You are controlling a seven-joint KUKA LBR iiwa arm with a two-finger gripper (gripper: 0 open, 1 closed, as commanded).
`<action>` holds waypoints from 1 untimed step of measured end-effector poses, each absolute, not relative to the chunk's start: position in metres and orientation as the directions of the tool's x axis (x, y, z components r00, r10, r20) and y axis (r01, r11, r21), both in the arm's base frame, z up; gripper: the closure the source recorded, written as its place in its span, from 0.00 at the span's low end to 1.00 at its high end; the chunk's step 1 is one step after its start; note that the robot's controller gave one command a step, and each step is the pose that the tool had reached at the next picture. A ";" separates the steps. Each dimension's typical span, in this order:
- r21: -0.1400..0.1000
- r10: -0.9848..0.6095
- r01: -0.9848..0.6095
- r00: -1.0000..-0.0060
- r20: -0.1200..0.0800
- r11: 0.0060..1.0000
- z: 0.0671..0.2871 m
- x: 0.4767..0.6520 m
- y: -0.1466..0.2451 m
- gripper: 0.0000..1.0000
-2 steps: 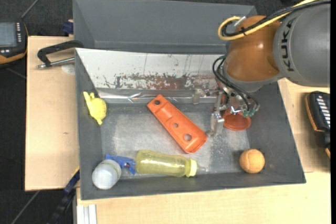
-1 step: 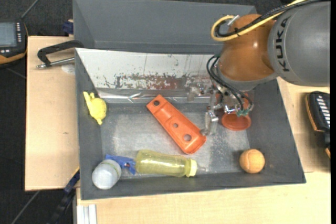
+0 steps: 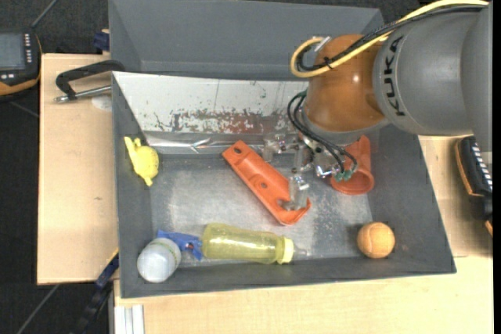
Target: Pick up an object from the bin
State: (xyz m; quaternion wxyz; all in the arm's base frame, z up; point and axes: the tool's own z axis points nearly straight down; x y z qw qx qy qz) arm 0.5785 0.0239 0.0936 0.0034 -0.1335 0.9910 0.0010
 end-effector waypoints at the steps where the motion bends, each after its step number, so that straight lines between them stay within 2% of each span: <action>1: 0.001 -0.309 -0.309 -0.951 -0.015 0.951 0.080 0.566 0.032 0.00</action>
Offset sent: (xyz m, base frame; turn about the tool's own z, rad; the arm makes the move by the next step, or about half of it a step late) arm -0.0215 0.0080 -0.0236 0.0920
